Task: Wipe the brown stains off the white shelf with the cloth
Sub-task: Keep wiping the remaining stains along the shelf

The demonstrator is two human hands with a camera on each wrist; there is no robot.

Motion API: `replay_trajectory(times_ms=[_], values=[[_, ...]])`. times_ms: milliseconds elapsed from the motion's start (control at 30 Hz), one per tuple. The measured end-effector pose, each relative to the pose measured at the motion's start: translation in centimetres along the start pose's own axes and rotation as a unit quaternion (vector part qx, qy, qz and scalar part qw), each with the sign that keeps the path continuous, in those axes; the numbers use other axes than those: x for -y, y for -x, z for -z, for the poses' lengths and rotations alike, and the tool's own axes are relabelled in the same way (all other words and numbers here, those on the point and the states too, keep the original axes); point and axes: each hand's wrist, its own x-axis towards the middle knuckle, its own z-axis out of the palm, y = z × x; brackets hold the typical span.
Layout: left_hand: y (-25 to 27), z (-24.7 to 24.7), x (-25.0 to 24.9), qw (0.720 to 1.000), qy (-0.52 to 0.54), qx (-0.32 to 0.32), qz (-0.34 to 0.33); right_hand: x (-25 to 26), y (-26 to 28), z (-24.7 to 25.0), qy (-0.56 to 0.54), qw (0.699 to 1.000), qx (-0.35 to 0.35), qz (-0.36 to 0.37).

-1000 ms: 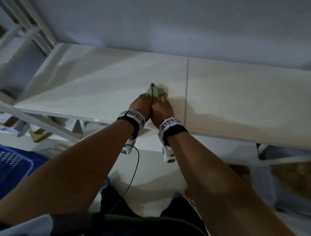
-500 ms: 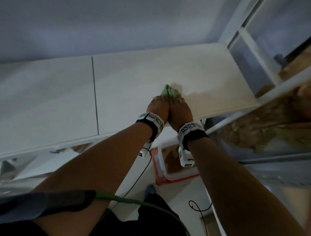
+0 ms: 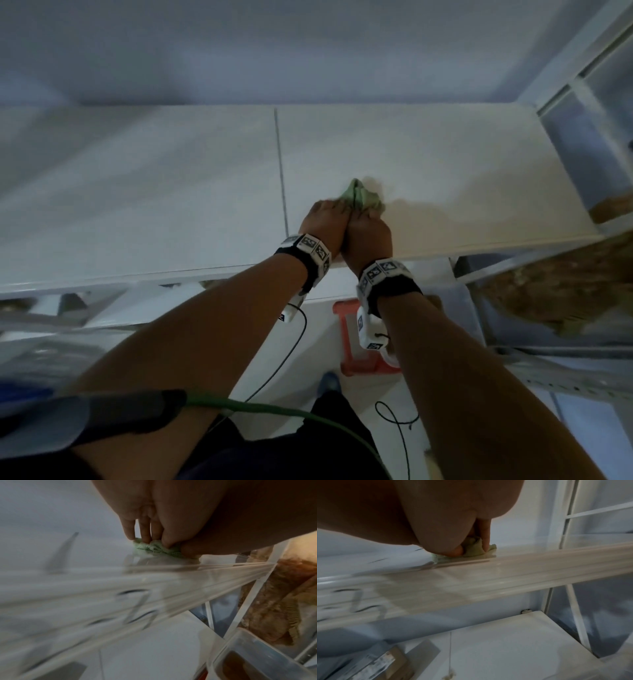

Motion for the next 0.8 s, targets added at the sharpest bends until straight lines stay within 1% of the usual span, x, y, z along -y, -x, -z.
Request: replay_trajectory(times_ms=[100, 167, 267, 333, 400, 467, 500, 533, 567, 700, 800], values=[[4.3, 1.9, 6.8, 0.999, -0.028, 0.007, 0.015, 7.8, 0.0, 0.1, 0.005, 0.998, -0.038, 0.051], [7.1, 3.6, 11.6, 0.998, -0.045, 0.011, 0.029, 13.4, -0.3, 0.1, 0.003, 0.996, -0.040, 0.082], [12.1, 6.1, 18.9, 0.996, -0.045, 0.007, 0.071, 22.3, -0.9, -0.3, 0.025, 0.992, -0.013, 0.120], [15.8, 7.6, 23.5, 0.994, -0.042, -0.003, 0.098, 28.0, -1.1, -0.7, 0.008, 0.989, 0.019, 0.144], [20.1, 8.9, 28.4, 0.989, -0.043, -0.012, 0.141, 34.5, -0.6, -0.6, 0.000, 0.983, 0.036, 0.179], [24.4, 10.1, 32.8, 0.982, -0.047, -0.024, 0.182, 40.3, 0.2, 0.0, 0.020, 0.977, 0.009, 0.214], [26.8, 10.7, 35.0, 0.977, -0.050, -0.028, 0.208, 43.5, 0.6, 0.1, 0.023, 0.971, 0.024, 0.236], [29.2, 11.4, 37.0, 0.971, -0.051, -0.033, 0.231, 46.5, 1.1, 0.1, 0.021, 0.965, 0.053, 0.257], [30.9, 11.9, 38.4, 0.968, -0.052, -0.041, 0.243, 48.7, 1.3, -0.1, 0.023, 0.960, 0.067, 0.270], [38.1, 14.6, 43.6, 0.948, -0.050, -0.052, 0.311, 57.3, 3.0, -0.8, 0.004, 0.946, 0.059, 0.320], [41.9, 16.1, 45.9, 0.931, -0.047, -0.064, 0.356, 62.0, 4.0, -0.1, -0.007, 0.934, 0.065, 0.351]])
